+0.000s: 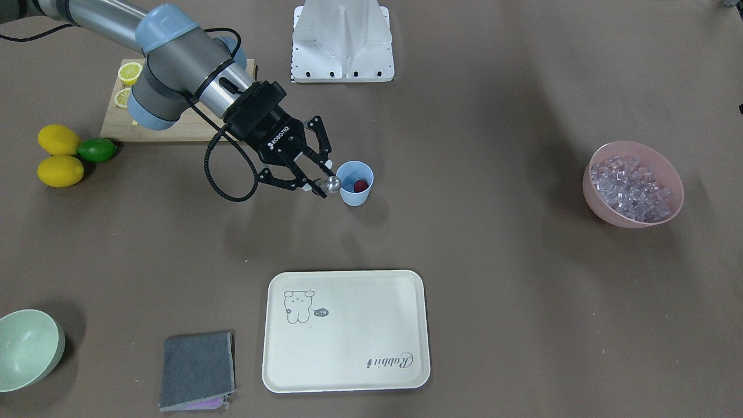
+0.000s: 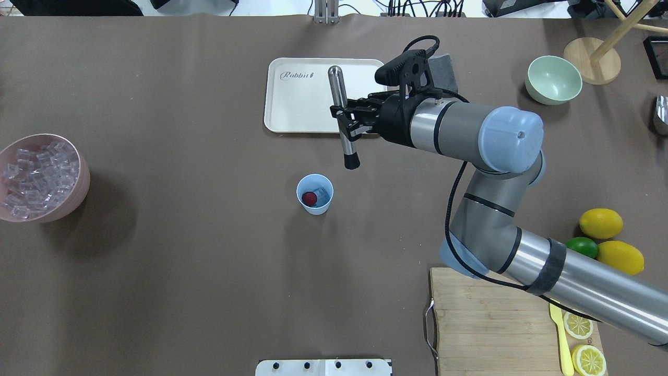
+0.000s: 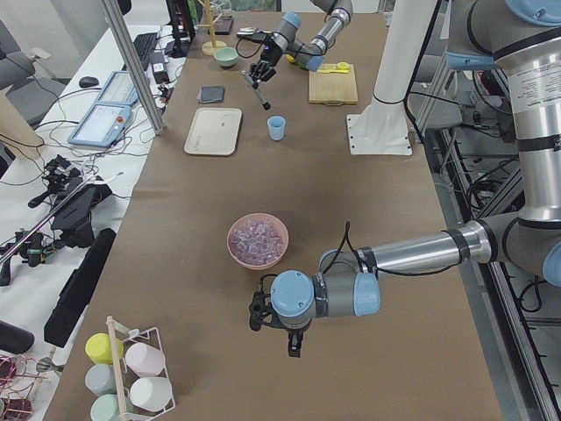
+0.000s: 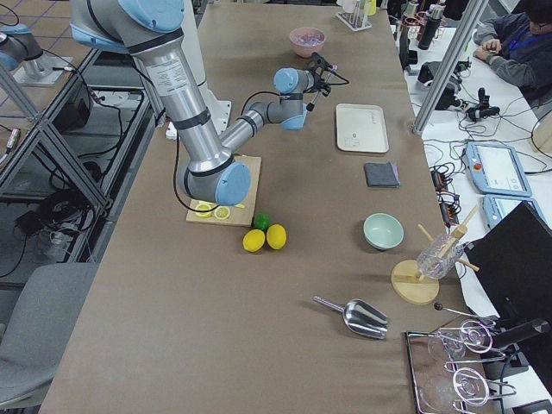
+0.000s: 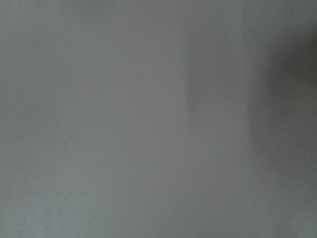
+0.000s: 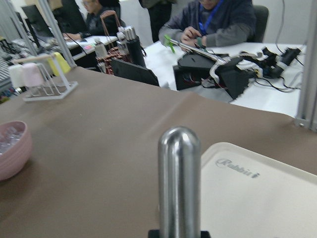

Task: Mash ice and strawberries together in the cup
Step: 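Lift the muddler out of the cup with the right gripper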

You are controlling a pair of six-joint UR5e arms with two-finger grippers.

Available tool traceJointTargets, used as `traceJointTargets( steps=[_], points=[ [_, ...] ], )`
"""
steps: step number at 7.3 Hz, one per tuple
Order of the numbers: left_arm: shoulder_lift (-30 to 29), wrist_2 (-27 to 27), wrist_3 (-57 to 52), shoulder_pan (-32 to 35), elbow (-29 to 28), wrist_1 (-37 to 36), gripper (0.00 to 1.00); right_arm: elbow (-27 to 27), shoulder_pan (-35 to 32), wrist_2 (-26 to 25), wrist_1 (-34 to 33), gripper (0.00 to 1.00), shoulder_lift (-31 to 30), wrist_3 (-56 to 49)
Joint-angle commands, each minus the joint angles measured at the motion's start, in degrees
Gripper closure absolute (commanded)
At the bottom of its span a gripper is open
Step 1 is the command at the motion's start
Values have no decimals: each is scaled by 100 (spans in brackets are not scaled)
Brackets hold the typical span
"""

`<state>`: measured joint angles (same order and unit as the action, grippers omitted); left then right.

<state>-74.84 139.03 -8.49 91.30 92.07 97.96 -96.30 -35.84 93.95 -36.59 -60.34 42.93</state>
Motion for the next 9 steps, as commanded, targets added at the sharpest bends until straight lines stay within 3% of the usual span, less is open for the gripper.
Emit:
traceJointTargets(
  steps=[1, 3, 4, 5, 7, 8, 9],
  points=[
    [-83, -373, 885, -15, 492, -345, 2, -591, -403, 750, -1898, 100, -162, 514],
    [-197, -667, 1544, -226, 1293, -1109, 2, -967, -1202, 2069, -2770, 100, -774, 489],
    [-241, -667, 1535, -226, 1365, -1182, 2, -1091, -1441, 2423, -3106, 100, -1135, 471],
    [-285, -667, 1526, -226, 1357, -1166, 2, -1058, -1652, 2705, -3735, 100, -1295, 445],
    [-347, -667, 1517, -226, 1366, -1105, 2, -1040, -1829, 2988, -5702, 100, -1130, -507],
    [-338, -667, 1526, -226, 1357, -956, 2, -909, -1856, 3172, -6250, 100, -1016, -575],
    [-321, -719, 1517, -226, 1357, -824, 2, -534, -1882, 3321, -6325, 100, -832, -575]
  ],
)
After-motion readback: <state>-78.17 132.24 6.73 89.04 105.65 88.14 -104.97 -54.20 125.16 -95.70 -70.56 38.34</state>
